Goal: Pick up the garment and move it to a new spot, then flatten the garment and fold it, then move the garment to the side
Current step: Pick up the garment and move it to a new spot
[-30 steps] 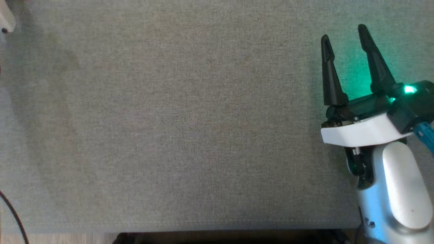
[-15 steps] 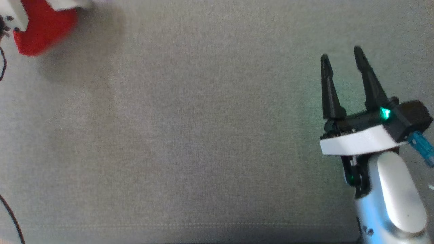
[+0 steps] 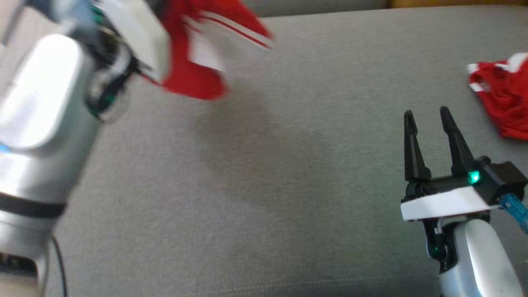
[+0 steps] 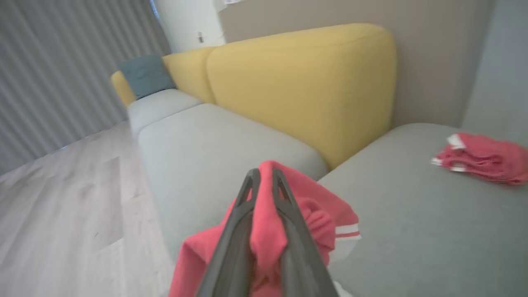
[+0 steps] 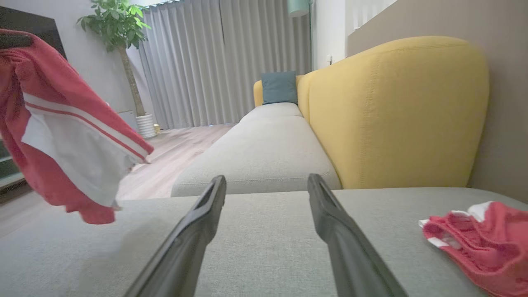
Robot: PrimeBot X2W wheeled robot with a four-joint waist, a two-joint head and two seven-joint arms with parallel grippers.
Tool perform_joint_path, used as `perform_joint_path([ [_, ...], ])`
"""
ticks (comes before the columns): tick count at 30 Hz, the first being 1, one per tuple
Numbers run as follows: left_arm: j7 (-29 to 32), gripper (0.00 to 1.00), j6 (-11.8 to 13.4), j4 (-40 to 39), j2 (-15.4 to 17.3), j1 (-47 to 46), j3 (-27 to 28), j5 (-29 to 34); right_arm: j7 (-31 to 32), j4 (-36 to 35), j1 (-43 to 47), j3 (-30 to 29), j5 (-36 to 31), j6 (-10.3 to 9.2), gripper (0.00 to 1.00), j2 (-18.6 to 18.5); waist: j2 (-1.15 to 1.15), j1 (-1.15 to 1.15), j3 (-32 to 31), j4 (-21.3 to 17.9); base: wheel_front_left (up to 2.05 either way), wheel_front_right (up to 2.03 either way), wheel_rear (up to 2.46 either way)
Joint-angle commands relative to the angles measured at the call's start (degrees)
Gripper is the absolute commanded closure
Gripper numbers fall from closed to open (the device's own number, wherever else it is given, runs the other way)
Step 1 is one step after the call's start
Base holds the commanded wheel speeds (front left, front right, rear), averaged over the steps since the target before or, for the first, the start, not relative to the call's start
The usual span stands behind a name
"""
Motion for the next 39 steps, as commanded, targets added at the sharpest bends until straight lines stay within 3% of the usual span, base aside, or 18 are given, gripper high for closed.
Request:
perform_joint_path([
  [1,1.1,1.00,0.1,-5.0,1.0,-1.7,0.6,-2.3,-0.6,-1.7,-0.4,0.9,0.5,-0.05,0.00,-0.1,0.00,0.01,-2.0,-2.7,0.00,0.00,0.00],
  [6,4.0,1.00,0.4,-12.1,-2.3,2.2,-1.5,-7.4,-0.7,-2.0,-0.1,0.6,1.1,-0.05,0.00,-0.1,0.00,0.01,-1.2,-5.3,0.00,0.00,0.00],
  [10,4.5,1.00,2.4,-12.3,-4.4,5.6,-2.1,-9.1,-1.1,-1.7,-0.8,1.4,1.9,-0.05,0.00,-0.1,0.00,0.01,1.0,-7.3,0.00,0.00,0.00],
  [16,2.9,1.00,5.8,-4.1,-4.9,8.7,-1.4,-9.2,-1.9,-1.1,-2.7,3.2,3.1,-0.05,0.00,-0.1,0.00,0.01,4.7,-10.0,0.00,0.00,0.00],
  [20,0.2,1.00,9.1,6.4,-3.5,9.4,1.3,-9.2,-2.6,-0.1,-4.4,4.3,3.9,-0.05,0.00,-0.1,0.00,0.01,7.0,-11.9,0.00,0.00,0.00],
  [21,-0.7,0.79,9.6,8.7,-3.0,9.4,1.9,-9.1,-2.8,0.2,-4.6,4.4,4.0,-0.05,0.00,-0.1,0.00,0.01,7.4,-12.2,0.00,0.00,0.00],
  [22,-1.7,0.23,10.0,10.8,-2.5,9.3,2.4,-8.9,-2.9,0.4,-4.8,4.5,4.1,-0.05,0.00,-0.1,0.00,0.01,7.6,-12.5,0.00,0.00,0.00],
  [23,-2.8,0.00,10.1,12.5,-2.0,9.2,2.6,-8.6,-3.1,0.7,-4.9,4.5,4.1,-0.05,0.00,-0.1,0.00,0.01,7.7,-12.6,0.00,0.00,0.00],
  [28,-10.0,0.00,8.2,16.9,-1.2,8.4,1.7,-6.2,-3.5,1.9,-5.0,3.4,3.4,-0.05,0.00,-0.1,0.00,0.01,6.9,-11.6,0.00,0.00,0.00],
  [33,-20.5,0.00,6.8,16.5,-2.7,9.8,1.3,-4.7,-3.8,1.9,-4.3,3.1,1.8,-0.05,0.00,-0.1,0.00,0.01,3.6,-8.8,0.00,0.00,0.00],
  [39,-25.0,0.00,9.5,10.0,-2.7,16.4,2.7,-3.0,-3.2,1.9,-2.5,3.2,-0.3,-0.05,0.00,-0.1,0.00,0.01,-0.3,-5.9,0.00,0.00,0.00],
])
